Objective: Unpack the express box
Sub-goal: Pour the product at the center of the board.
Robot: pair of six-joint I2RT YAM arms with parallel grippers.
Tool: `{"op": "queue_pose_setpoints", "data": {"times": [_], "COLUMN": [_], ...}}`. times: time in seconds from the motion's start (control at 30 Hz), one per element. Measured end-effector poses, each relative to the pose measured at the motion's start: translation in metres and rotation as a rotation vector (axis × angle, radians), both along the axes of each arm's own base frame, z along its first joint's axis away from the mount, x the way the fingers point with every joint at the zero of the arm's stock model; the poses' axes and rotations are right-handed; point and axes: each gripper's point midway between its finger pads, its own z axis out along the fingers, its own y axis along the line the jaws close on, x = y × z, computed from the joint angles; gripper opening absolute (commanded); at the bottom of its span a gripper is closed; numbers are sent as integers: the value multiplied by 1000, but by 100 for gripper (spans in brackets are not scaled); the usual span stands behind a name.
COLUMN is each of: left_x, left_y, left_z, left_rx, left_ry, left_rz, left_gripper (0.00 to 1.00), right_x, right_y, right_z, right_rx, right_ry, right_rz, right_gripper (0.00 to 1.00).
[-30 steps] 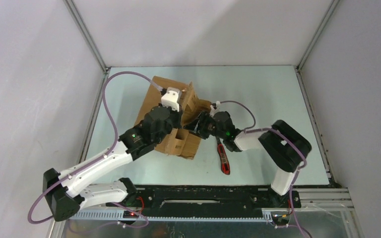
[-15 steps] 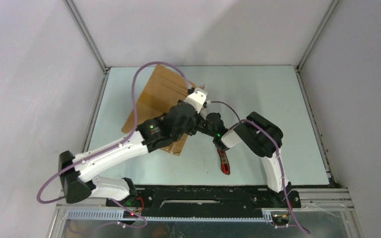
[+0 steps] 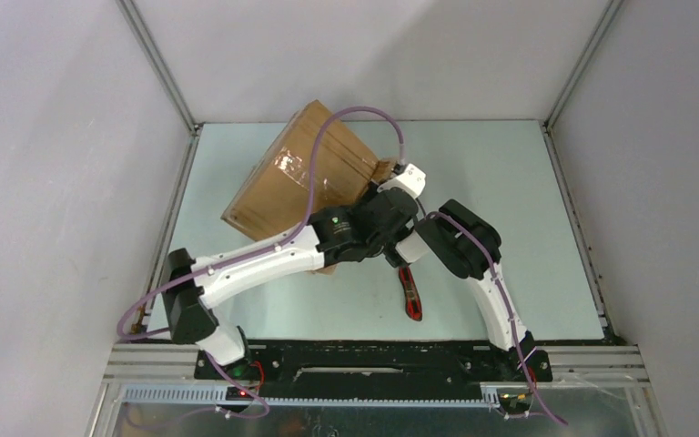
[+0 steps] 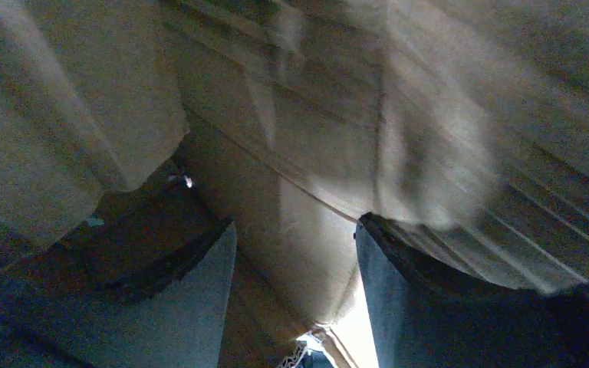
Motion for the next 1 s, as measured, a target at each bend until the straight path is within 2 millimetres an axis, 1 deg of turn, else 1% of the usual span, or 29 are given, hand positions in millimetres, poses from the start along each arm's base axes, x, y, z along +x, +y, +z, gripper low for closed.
{"op": "queue_pose_setpoints", "data": {"times": [0.13, 0.23, 0.37, 0.47, 0.53, 0.6, 0.67, 0.77, 0.83, 0.93, 1.0], "left_x": [3, 5, 10, 17, 20, 19, 20, 23, 27, 37, 45], "left_y": [-3, -7, -15, -26, -30, -28, -24, -8, 4, 23, 36], "left_z": [8, 17, 26, 33, 30, 26, 26, 24, 26, 24, 22], "left_rx": [14, 19, 42, 83, 108, 120, 103, 70, 24, -49, -80], "left_ry": [-3, -1, -3, -11, -11, -3, -2, 1, 6, 32, 47], "left_rz": [10, 11, 15, 32, 45, 48, 59, 96, 128, 182, 222], "left_gripper": [0, 0, 0, 0, 0, 0, 0, 0, 0, 0, 0], "right_x": [4, 6, 13, 18, 21, 22, 21, 15, 8, -5, -13], "right_y": [-2, -1, 4, 7, 7, 6, 5, 2, -1, -14, -23], "right_z": [8, 16, 36, 51, 59, 61, 57, 41, 25, -5, -16], "right_rx": [24, 46, 100, 140, 163, 169, 163, 136, 99, 11, -39], "right_ry": [-12, -29, -67, -96, -109, -106, -96, -62, -35, 21, 38], "right_rz": [-2, 6, 9, 11, 9, 9, 11, 15, 13, 1, -7], "right_gripper": [63, 64, 64, 64, 64, 62, 59, 56, 56, 57, 57]}}
